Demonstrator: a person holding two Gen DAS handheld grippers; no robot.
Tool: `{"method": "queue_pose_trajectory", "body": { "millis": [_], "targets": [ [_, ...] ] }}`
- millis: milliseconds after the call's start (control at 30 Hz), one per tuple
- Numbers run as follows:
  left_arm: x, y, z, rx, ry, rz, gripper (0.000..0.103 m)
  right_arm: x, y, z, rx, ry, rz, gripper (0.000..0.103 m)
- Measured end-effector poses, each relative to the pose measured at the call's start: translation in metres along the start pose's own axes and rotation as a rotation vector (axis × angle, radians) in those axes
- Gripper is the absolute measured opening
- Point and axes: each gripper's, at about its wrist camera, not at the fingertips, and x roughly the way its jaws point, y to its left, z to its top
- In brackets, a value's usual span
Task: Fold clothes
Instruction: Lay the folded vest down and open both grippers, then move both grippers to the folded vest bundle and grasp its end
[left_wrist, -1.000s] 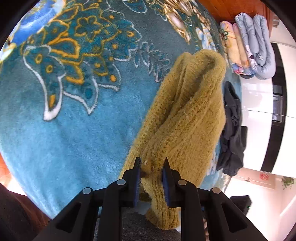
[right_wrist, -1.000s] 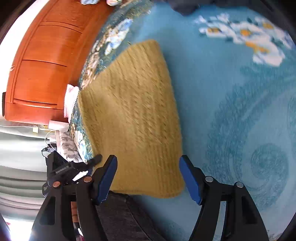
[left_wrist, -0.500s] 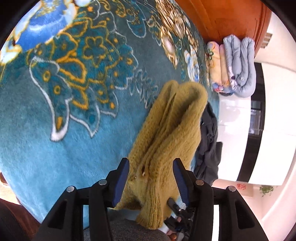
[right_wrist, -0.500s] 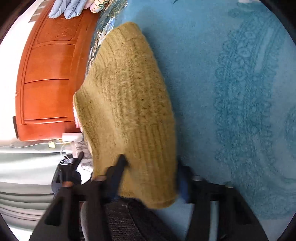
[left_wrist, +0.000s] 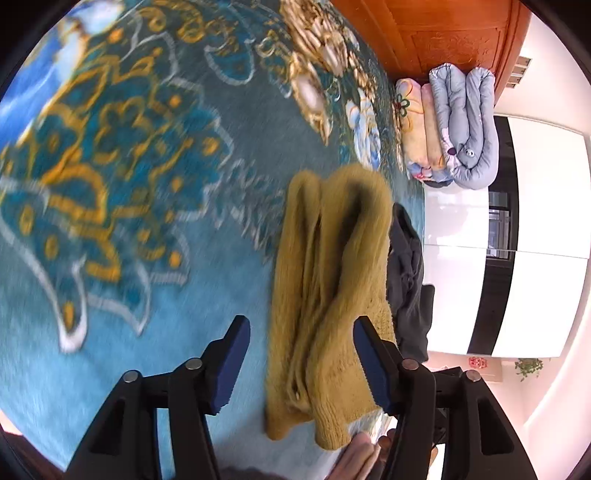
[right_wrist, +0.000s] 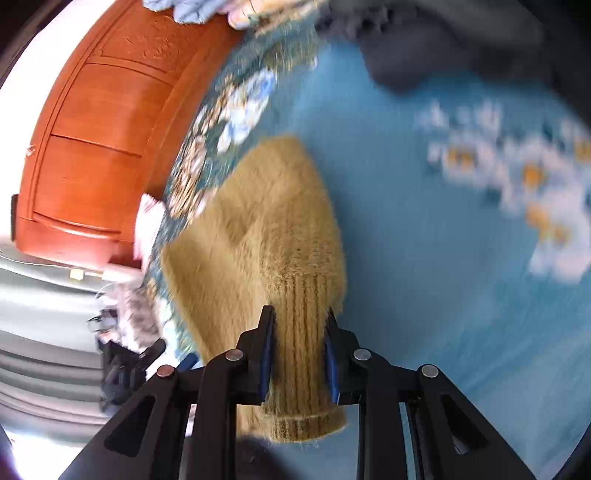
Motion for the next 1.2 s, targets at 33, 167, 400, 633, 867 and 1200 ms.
{"method": "queue_pose_trajectory", "body": {
  "millis": [33, 167, 400, 633, 867, 1200],
  "targets": [
    [0.000, -0.004, 0.006, 0.007, -0.013, 0.003, 0.071, 0.003, -0.004, 0.004, 0.009, 0.004, -0.016, 0.025],
    [0.004, -0.024, 0.032, 0.036, -0.047, -0.006, 0.078, 0.009, -0.024, 0.002, 0.051, 0.006, -0.046, 0.029],
    [0.036, -0.051, 0.071, 0.110, -0.010, 0.051, 0.082, -0.003, -0.047, -0.013, 0.130, -0.035, -0.026, 0.059],
    [0.066, -0.052, 0.089, 0.242, 0.040, 0.186, 0.082, -0.023, -0.075, -0.048, 0.215, -0.057, 0.017, 0.077],
    [0.083, -0.031, 0.103, 0.165, 0.121, 0.009, 0.082, -0.026, -0.093, -0.077, 0.241, -0.027, 0.031, 0.097],
    [0.094, -0.025, 0.111, 0.212, 0.181, -0.040, 0.082, -0.013, -0.084, -0.074, 0.239, -0.018, 0.072, 0.098]
  ]
}}
